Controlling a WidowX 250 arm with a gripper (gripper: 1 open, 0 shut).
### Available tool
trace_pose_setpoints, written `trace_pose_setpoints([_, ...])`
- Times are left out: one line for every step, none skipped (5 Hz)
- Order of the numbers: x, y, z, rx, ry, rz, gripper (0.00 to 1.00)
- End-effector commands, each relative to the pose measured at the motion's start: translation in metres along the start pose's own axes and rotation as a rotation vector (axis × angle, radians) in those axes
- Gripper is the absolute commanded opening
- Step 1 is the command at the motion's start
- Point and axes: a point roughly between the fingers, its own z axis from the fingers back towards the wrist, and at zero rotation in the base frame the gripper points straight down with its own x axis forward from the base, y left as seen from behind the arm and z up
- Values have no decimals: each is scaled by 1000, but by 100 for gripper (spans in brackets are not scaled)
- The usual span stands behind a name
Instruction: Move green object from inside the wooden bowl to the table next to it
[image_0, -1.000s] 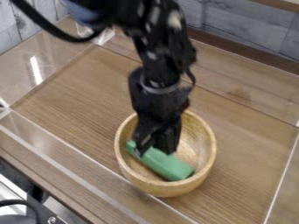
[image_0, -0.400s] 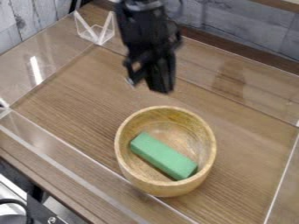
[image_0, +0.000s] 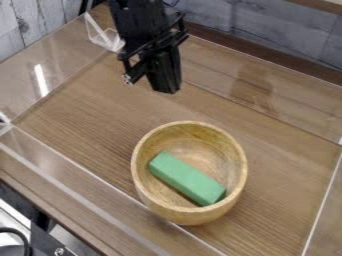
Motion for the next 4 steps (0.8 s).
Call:
trace_pose_setpoints([2, -4, -4, -40, -11, 7, 0])
trace_pose_setpoints([1, -2, -11, -46, -22, 37, 0])
trace_pose_setpoints([1, -2, -16, -52, -28, 64, 0])
trace_pose_setpoints([-6, 0, -23, -53, -32, 66, 0])
